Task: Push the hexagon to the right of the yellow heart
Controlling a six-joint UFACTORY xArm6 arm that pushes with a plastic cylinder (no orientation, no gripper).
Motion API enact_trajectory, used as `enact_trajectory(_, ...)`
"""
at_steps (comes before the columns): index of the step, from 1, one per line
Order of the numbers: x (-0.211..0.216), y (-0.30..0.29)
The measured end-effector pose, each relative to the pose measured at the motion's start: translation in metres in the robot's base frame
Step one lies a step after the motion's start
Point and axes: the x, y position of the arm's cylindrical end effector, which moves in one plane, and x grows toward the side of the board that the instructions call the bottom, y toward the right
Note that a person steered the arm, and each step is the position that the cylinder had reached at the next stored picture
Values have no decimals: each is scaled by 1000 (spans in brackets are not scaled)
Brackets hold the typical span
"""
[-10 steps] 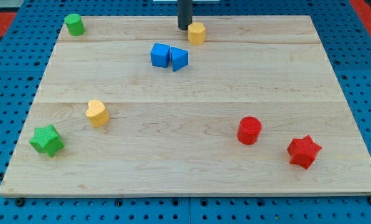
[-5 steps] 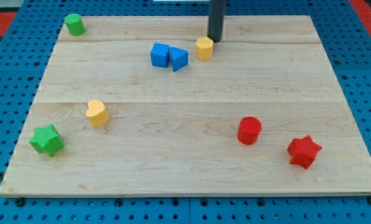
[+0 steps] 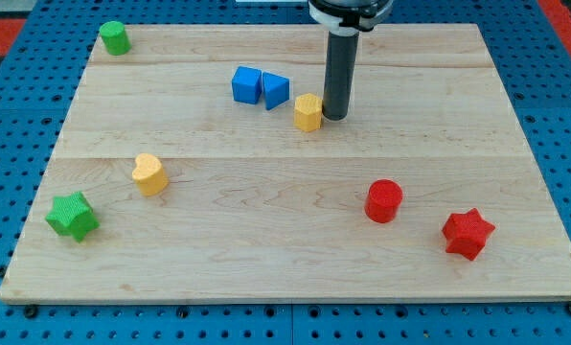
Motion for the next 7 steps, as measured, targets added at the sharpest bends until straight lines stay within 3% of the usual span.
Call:
enact_trajectory(3,-36,23)
enact_trajectory(7,84,-159)
